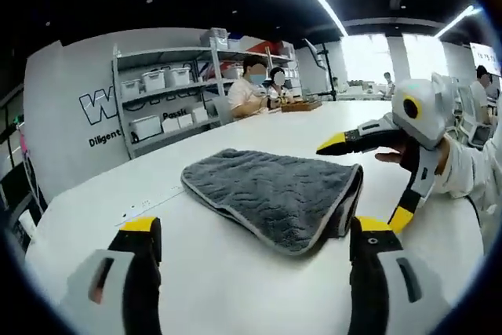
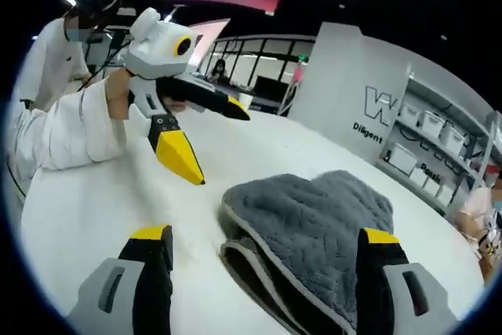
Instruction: Open the folded towel by lifting each exposed corner and separating the folded layers until the towel lies flat within the target outline without major curled edges
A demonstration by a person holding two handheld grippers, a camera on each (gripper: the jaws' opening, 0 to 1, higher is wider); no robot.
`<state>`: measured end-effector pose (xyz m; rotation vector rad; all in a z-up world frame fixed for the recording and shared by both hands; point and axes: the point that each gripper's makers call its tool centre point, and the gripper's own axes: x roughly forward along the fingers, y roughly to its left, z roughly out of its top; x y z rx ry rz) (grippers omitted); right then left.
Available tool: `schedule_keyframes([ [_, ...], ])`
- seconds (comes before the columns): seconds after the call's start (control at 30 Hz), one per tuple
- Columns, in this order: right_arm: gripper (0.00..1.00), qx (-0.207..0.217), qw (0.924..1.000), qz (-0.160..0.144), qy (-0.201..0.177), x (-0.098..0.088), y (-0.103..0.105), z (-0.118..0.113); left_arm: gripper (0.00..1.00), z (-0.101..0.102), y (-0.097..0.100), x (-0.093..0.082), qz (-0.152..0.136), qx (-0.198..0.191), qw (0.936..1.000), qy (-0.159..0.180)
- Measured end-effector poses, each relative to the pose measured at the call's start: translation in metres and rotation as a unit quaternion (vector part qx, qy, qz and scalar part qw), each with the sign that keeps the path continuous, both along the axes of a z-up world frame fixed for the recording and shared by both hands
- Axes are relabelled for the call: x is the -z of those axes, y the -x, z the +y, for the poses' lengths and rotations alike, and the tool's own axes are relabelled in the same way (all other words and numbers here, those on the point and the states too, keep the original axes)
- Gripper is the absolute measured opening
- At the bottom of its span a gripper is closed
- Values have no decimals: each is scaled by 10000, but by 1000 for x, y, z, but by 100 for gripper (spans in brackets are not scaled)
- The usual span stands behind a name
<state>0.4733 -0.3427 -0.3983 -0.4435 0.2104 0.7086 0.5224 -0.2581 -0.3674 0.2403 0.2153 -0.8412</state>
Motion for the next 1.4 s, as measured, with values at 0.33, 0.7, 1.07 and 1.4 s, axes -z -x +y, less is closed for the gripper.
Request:
schedule_keyframes([
  [0.33,86,24,9970,-773,44,-14,-2,15,99,22,-10,-6,-34,-298,9995,99],
  [0.7,76,146,9911,-1186,580,-2,-7,31,99,25,-11,-4,-3,-393,9992,21],
  [1.07,67,297,9848,-1387,1000,4,-18,33,99,28,-12,-3,-10,-484,9988,-29],
  [1.4,64,379,9826,-1452,1092,1,-25,30,99,28,-11,-5,-33,-465,9989,-7],
])
